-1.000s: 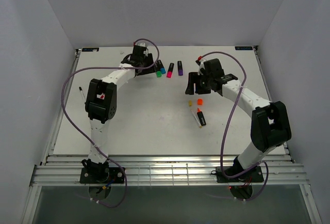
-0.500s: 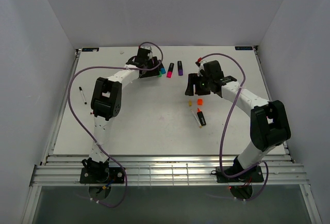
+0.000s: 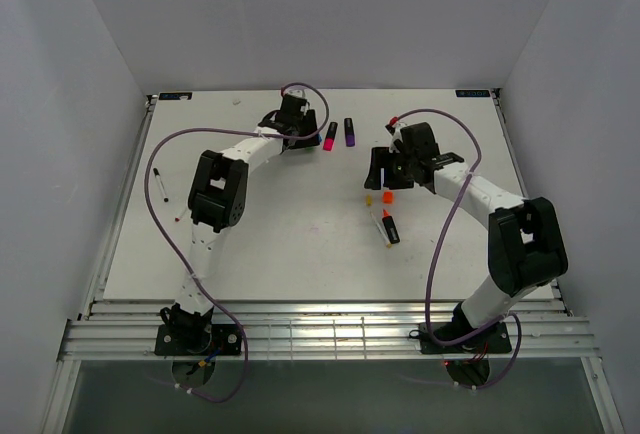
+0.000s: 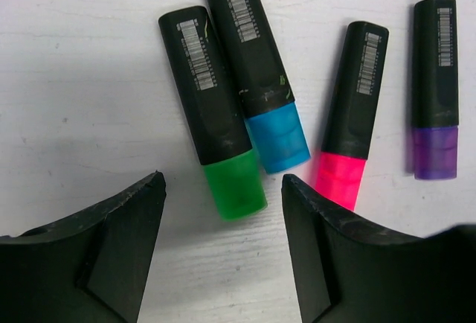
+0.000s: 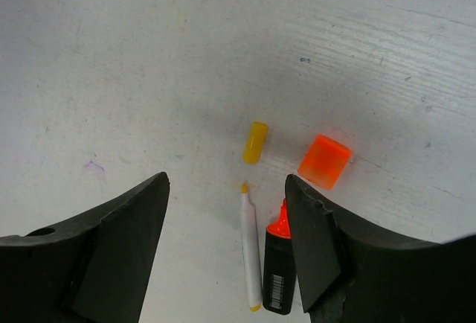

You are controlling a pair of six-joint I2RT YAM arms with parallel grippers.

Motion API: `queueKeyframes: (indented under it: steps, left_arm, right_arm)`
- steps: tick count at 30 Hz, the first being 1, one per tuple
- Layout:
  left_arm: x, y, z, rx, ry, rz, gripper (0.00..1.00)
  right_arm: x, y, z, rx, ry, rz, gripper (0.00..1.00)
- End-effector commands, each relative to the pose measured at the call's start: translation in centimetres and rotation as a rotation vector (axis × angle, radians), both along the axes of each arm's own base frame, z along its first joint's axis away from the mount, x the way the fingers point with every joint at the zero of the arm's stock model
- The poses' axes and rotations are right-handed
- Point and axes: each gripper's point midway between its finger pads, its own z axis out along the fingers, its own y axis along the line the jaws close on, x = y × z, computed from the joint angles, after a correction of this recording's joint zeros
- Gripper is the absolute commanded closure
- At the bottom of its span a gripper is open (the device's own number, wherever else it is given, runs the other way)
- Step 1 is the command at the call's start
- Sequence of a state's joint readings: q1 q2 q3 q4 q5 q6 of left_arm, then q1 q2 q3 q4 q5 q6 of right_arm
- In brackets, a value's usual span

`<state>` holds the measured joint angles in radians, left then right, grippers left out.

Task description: Open the pen caps

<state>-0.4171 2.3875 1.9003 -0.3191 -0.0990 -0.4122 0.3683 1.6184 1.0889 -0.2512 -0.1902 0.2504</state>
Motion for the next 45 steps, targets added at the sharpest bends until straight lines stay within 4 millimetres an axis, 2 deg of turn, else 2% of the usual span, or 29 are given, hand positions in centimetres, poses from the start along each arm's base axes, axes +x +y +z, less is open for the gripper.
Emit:
queueKeyframes:
  steps: [1, 8, 14, 20, 22, 32, 33, 36, 37, 38, 39, 40, 41, 43, 44, 45]
  left_arm:
    - [0.0, -0.2, -1.1, 0.037, 0.011, 0.012, 0.26]
    - [-0.1, 0.3, -2.6, 0.134, 0.024, 0.000, 0.31]
    - [-0.7, 2.4, -3.9, 0.220, 0.050, 0.048, 0.37]
    - [-1.2, 3.3, -4.7, 0.249, 0.059, 0.062, 0.42]
    - [-1.3, 3.5, -4.9, 0.239, 0.065, 0.066, 0.46]
    - [-3.5, 5.8, -6.2, 0.192, 0.105, 0.093, 0.79]
    - [-3.5, 6.1, -5.9, 0.188, 0.103, 0.100, 0.86]
    - [-4.2, 7.1, -5.7, 0.189, 0.112, 0.122, 0.98]
    - [-4.0, 7.5, -4.2, 0.189, 0.083, 0.141, 0.99]
    - [-4.8, 8.0, -4.4, 0.199, 0.093, 0.148, 1.00]
    - [-5.0, 8.3, -3.7, 0.200, 0.083, 0.157, 1.00]
    - [-4.9, 8.5, -1.4, 0.185, 0.039, 0.166, 1.00]
    - [-6.0, 8.8, -1.4, 0.189, 0.050, 0.162, 1.00]
    - [-7.0, 8.8, 0.1, 0.167, 0.038, 0.148, 1.00]
    - [-7.3, 8.6, 2.8, 0.135, -0.001, 0.135, 1.00]
    - [-8.8, 8.9, 2.4, 0.133, 0.016, 0.117, 1.00]
  right_arm:
    - [0.8, 0.1, 2.4, 0.033, -0.085, 0.005, 0.30]
    - [0.8, -0.3, 2.8, 0.038, -0.095, -0.001, 0.30]
    - [0.7, -0.6, 3.0, 0.043, -0.101, -0.006, 0.31]
    - [0.7, -0.7, 2.9, 0.046, -0.100, -0.007, 0.31]
    - [0.6, -0.7, 2.9, 0.047, -0.102, -0.007, 0.31]
    - [0.6, -0.8, 2.7, 0.047, -0.097, -0.008, 0.31]
    - [0.6, -0.8, 2.6, 0.047, -0.093, -0.009, 0.31]
    - [0.5, -0.7, 2.6, 0.055, -0.091, -0.002, 0.31]
    - [0.5, -0.6, 2.7, 0.061, -0.089, -0.004, 0.31]
    - [0.5, -0.3, 2.9, 0.072, -0.090, 0.005, 0.31]
    - [0.4, -0.2, 3.1, 0.078, -0.090, 0.007, 0.31]
    - [0.4, -0.1, 3.3, 0.091, -0.087, 0.004, 0.31]
    - [0.3, 0.2, 3.8, 0.109, -0.092, 0.014, 0.31]
    - [-0.1, 0.6, 4.1, 0.137, -0.082, 0.026, 0.31]
    - [-0.4, 0.9, 4.4, 0.152, -0.076, 0.030, 0.31]
    - [-0.6, 1.1, 4.6, 0.164, -0.068, 0.037, 0.31]
